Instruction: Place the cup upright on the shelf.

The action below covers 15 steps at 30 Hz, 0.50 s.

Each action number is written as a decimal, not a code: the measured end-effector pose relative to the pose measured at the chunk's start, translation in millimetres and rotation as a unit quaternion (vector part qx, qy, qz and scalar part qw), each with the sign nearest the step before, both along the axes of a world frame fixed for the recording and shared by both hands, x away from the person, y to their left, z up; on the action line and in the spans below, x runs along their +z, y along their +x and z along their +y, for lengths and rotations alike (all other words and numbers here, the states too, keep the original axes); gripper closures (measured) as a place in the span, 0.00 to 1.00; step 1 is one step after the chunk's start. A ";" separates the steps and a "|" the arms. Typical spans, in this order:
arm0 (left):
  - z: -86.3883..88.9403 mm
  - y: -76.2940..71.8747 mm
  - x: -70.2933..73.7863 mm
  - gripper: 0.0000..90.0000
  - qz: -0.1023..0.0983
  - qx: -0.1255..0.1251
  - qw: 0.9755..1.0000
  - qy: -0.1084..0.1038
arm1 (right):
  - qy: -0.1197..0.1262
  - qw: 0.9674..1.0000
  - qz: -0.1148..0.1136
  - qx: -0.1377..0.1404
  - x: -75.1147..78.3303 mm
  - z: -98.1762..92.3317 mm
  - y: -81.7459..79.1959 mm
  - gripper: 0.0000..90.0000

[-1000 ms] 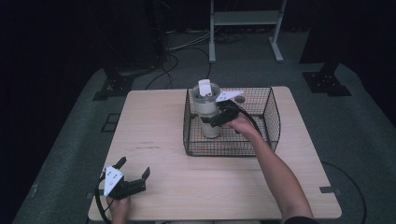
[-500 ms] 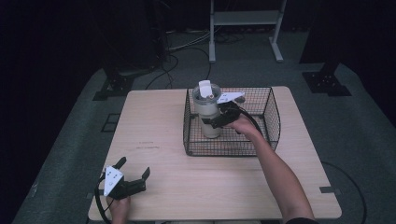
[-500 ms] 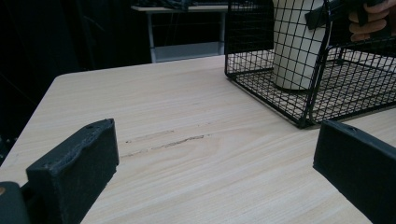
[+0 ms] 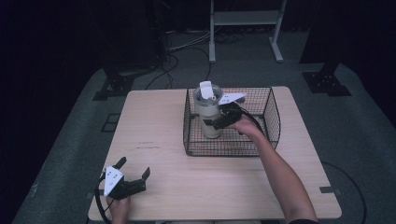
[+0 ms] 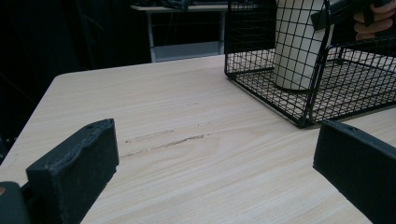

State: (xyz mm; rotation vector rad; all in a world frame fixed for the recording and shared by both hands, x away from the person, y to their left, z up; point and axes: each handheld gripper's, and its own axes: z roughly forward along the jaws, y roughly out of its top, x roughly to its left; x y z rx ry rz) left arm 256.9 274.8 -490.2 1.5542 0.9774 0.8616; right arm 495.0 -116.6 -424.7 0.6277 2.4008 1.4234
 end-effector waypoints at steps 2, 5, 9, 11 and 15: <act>-0.2 0.0 0.0 0.00 -0.001 0.000 1.000 -0.001 | 0.001 1.000 -0.002 0.000 -0.2 -0.3 -0.9 0.10; 0.1 0.1 0.1 0.00 0.001 -0.001 1.000 0.002 | 0.001 1.000 -0.006 0.002 -1.0 -1.8 -2.0 0.10; -0.2 0.5 -0.1 0.00 0.001 0.000 1.000 0.001 | -0.005 1.000 -0.005 0.004 -0.1 -4.0 -3.2 0.10; -0.4 0.5 -0.1 0.00 0.001 0.000 1.000 0.002 | -0.006 1.000 -0.004 0.002 0.2 -5.0 -4.3 0.10; -0.4 0.4 -0.1 0.00 0.001 0.000 1.000 0.002 | -0.007 1.000 -0.004 0.002 -0.1 -5.7 -5.2 0.10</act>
